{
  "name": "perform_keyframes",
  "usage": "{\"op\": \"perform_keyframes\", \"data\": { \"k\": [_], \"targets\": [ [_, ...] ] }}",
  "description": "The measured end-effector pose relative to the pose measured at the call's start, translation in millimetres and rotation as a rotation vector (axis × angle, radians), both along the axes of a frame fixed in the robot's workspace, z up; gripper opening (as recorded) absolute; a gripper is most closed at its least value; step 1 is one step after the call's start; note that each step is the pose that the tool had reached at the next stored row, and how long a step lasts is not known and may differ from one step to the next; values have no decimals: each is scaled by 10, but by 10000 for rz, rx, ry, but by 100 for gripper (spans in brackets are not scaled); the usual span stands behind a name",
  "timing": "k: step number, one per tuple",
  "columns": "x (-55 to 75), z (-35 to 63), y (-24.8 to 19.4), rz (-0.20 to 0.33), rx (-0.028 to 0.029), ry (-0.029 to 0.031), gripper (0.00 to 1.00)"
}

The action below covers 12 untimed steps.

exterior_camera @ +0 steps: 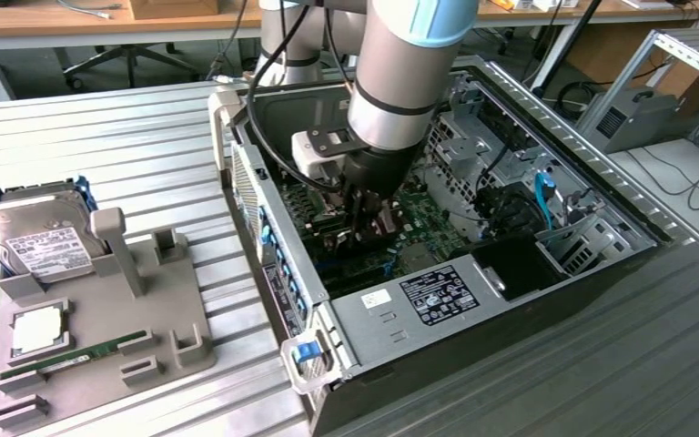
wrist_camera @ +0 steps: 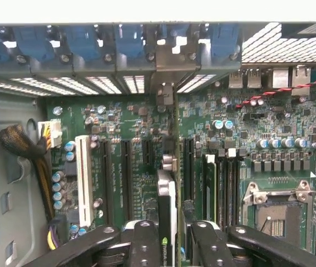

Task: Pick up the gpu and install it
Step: 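Insert the gpu into the slot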

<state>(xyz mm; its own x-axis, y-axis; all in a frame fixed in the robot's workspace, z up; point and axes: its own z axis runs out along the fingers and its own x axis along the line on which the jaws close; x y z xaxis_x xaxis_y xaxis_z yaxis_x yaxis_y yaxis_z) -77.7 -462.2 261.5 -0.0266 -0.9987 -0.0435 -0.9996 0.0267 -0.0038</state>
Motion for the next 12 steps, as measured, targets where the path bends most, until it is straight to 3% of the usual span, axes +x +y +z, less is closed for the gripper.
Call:
{"op": "perform_keyframes", "data": {
  "k": [4, 8, 12],
  "targets": [
    [1, 4, -1, 3, -9, 2, 46],
    [1, 20, -1, 2, -14, 5, 46],
    [1, 140, -1, 4, -9, 2, 46]
  ]
}}
